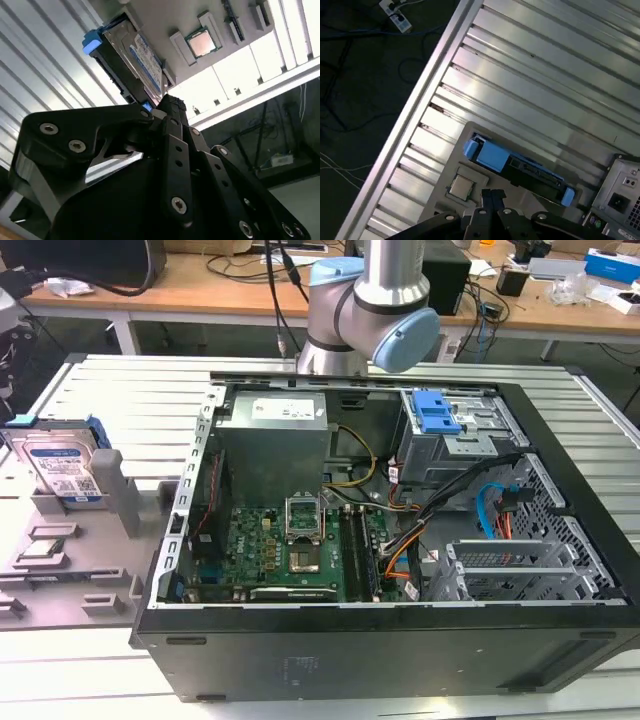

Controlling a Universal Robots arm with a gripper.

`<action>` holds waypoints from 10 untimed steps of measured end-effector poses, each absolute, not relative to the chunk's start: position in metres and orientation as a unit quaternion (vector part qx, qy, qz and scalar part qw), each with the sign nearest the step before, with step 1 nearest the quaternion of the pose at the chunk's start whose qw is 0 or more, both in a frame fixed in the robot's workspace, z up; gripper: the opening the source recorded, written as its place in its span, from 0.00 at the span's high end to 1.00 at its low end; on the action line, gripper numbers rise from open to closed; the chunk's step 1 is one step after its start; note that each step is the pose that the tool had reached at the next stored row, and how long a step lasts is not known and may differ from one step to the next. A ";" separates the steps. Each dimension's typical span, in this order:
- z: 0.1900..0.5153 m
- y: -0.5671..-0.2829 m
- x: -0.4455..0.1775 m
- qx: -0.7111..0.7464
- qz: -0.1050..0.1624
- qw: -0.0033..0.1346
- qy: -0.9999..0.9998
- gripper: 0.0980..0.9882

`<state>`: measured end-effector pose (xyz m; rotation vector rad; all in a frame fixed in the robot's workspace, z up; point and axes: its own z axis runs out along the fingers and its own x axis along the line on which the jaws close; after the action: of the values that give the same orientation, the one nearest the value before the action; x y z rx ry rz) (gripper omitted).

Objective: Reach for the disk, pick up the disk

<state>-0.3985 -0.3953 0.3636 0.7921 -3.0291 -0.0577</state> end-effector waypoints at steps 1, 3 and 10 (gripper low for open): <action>0.364 -0.395 -0.399 0.267 -0.018 0.005 -0.964 0.99; 0.364 -0.395 -0.399 0.311 -0.018 0.006 -0.950 0.99; 0.364 -0.395 -0.399 0.431 -0.017 0.008 -0.902 0.99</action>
<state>-0.3985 -0.3953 0.3636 1.3462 -2.8194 -0.0536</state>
